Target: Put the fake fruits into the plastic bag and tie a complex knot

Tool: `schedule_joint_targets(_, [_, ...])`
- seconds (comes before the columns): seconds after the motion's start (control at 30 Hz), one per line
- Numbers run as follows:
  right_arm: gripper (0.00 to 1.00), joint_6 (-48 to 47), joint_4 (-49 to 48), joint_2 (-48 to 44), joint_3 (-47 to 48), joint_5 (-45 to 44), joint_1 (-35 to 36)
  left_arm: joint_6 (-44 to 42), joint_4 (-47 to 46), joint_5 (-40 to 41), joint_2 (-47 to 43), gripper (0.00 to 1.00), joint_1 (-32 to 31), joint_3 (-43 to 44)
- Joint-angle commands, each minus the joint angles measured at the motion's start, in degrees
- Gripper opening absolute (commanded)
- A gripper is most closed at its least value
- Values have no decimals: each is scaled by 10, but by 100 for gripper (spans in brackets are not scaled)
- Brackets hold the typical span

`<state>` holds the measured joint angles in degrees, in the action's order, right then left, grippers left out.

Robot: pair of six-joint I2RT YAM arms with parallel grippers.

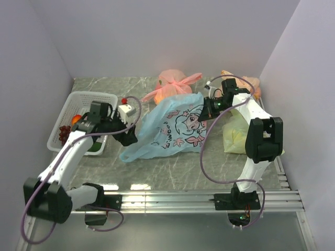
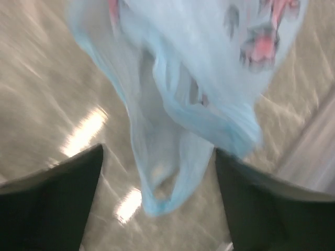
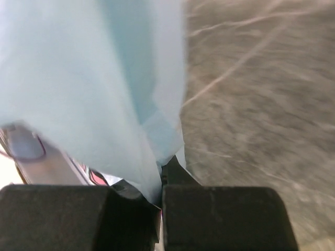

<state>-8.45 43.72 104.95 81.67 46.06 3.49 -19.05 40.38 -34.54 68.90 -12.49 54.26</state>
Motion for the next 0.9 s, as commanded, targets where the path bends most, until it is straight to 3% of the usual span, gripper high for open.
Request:
schedule_joint_targets(0.0, [0, -61, 58, -3, 31, -10, 21, -18, -150, 9, -91, 99, 2, 26])
schedule_joint_targets(0.17, [0, -66, 98, 32, 71, -1, 23, -171, -208, -9, -138, 99, -5, -19])
schedule_joint_targets(0.2, [0, -70, 117, 39, 80, 0, 23, -253, -217, -18, -147, 99, -5, -27])
schedule_joint_targets(0.27, [0, -89, 144, 60, 109, 10, 23, -333, -215, -52, -168, 99, -6, -40])
schedule_joint_targets(0.3, [0, -92, 164, 66, 118, 11, 22, -412, -192, -61, -170, 99, -8, -42])
schedule_joint_targets(0.4, [0, -104, 175, 73, 134, 15, 27, -495, -107, -54, -140, 98, -45, -13])
schedule_joint_targets(0.47, [0, -104, 172, 67, 129, 7, 35, -531, -80, -41, -93, 91, -60, 10])
schedule_joint_targets(0.6, [0, -109, 167, 57, 118, 6, 47, -520, -111, 1, -19, 76, -104, 19])
schedule_joint_targets(0.77, [0, -109, 165, 51, 111, 15, 57, -542, -175, 41, 34, 88, -134, -20])
schedule_joint_targets(0.87, [0, -116, 175, 51, 117, 20, 59, -556, -221, 68, 58, 91, -149, -48])
